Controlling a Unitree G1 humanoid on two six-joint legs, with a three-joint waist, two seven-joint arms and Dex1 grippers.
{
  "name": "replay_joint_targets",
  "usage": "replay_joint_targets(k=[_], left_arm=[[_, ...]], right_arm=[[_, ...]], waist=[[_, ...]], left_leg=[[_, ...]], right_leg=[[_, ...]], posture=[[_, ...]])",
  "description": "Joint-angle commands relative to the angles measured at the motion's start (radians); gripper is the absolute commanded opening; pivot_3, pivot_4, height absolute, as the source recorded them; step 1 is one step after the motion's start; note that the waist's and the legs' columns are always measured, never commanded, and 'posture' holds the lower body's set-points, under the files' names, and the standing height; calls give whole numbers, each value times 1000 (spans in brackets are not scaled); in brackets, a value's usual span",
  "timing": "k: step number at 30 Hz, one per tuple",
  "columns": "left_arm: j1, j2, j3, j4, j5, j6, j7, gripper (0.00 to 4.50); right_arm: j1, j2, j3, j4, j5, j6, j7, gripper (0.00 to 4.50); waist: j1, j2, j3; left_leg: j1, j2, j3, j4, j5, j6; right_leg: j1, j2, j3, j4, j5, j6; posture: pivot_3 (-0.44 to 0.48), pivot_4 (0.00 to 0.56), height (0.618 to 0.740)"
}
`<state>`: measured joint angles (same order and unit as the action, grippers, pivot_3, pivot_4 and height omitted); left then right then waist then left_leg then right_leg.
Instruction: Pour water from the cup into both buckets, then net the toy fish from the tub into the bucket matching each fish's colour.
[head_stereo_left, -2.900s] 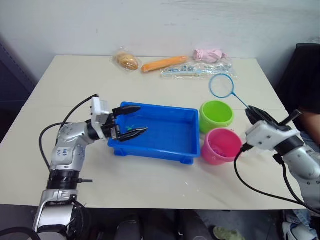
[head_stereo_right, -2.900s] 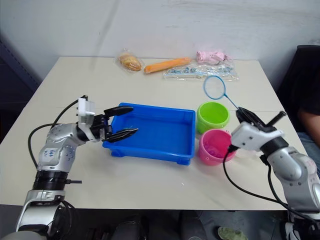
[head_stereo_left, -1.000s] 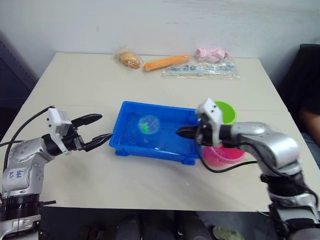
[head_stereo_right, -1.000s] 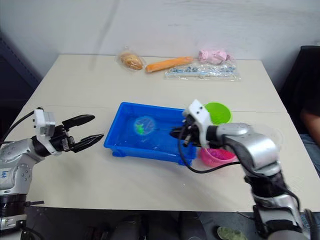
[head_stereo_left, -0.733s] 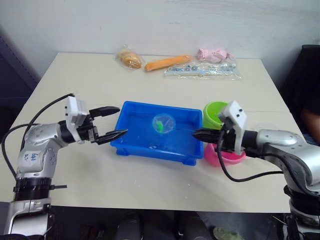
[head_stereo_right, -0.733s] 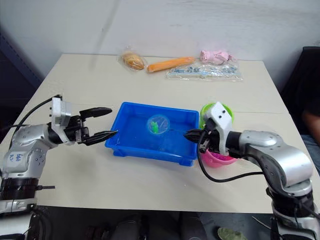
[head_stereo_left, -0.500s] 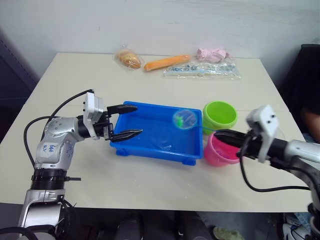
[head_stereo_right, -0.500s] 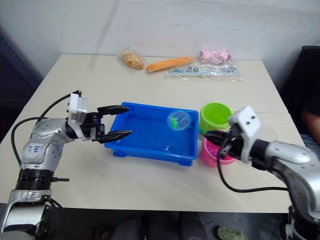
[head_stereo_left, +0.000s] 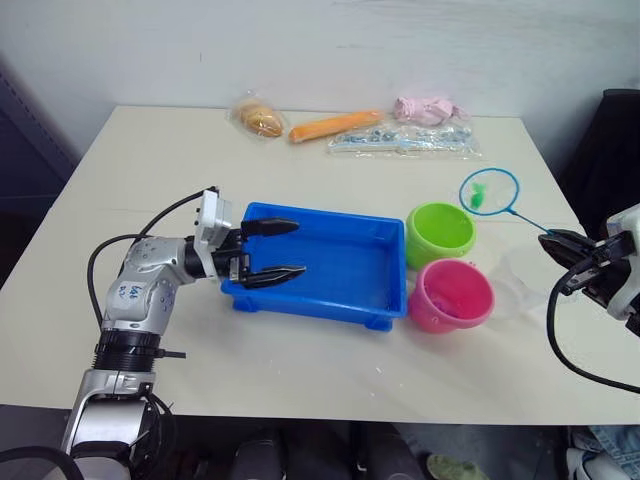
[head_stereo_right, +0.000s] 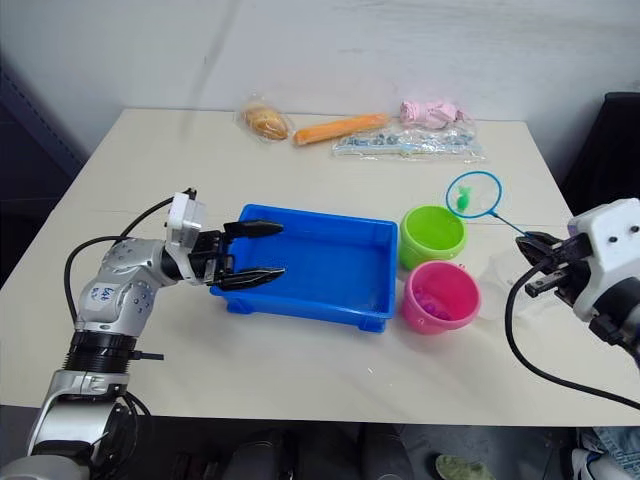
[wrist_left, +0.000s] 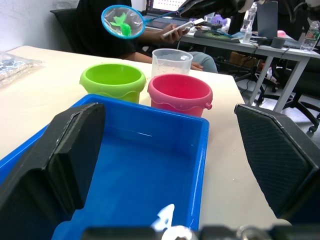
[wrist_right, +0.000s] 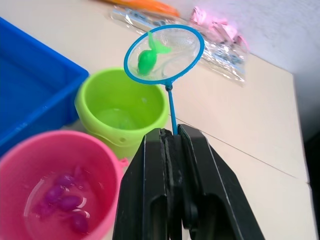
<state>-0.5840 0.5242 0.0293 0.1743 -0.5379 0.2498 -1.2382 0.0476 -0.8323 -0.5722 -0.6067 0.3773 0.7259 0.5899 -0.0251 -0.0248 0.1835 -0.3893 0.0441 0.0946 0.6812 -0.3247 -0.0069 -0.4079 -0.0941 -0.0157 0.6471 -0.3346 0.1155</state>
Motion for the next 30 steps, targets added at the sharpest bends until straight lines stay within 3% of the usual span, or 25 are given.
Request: replay_joint_targets(k=[1, 6, 10, 17, 22, 26, 27, 30], left_arm=[[-12, 1, 6, -14, -1, -2, -11, 4462], [-14, -4, 2, -16, -3, -2, -17, 4462], [-12, -8, 2, -21, -5, -3, -16, 4462], [-10, -28, 11, -26, -15, 5, -1, 4462], [18, -20, 19, -31, -8, -9, -7, 4462], [31, -13, 32, -35, -14, -19, -11, 4462], [36, -18, 59, -38, -37, -21, -2, 4462], [52, -17, 113, -51, -81, -3, 16, 4462]], right_arm=[[39, -15, 76, 52, -172, -241, -29, 0], [47, 12, 173, 115, -281, -394, -52, 0], [10, 23, 205, 152, -334, -402, -94, 0], [5, -106, 307, 257, -540, -608, -76, 0], [5, -128, 278, 309, -614, -781, -133, 0], [-3, -67, 227, 298, -517, -803, -118, 0], [-14, -7, 191, 246, -302, -697, -72, 0], [-60, 52, 123, 171, 71, -423, 23, 0]], waist=[[0, 0, 0], [0, 0, 0], [0, 0, 0], [0, 0, 0], [0, 0, 0], [0, 0, 0], [0, 0, 0], [-3, 0, 0]], left_leg=[[0, -2, 0, 0, 0, 0], [0, -3, 0, 1, 0, 0], [0, -3, 0, 1, 0, 0], [0, -3, 0, 1, 0, 0], [0, -3, 0, 1, 0, 0], [1, -2, 0, 1, 1, -1], [1, -2, 0, 2, 1, -1], [1, 3, 0, 2, 1, -1]], right_leg=[[0, 0, 0, 0, 0, 0], [0, -1, 1, 0, 0, 1], [0, -1, 1, 0, 0, 1], [0, -1, 0, 0, 0, 1], [0, -1, 1, 1, 0, 1], [0, -1, 1, 1, 0, 1], [0, -1, 1, 1, 0, 1], [2, 0, 0, 1, 0, 1]], posture=[[0, 150, 740], [0, 150, 740], [0, 150, 740], [0, 150, 740], [0, 150, 740], [0, 150, 740], [0, 150, 740], [0, 150, 740]])
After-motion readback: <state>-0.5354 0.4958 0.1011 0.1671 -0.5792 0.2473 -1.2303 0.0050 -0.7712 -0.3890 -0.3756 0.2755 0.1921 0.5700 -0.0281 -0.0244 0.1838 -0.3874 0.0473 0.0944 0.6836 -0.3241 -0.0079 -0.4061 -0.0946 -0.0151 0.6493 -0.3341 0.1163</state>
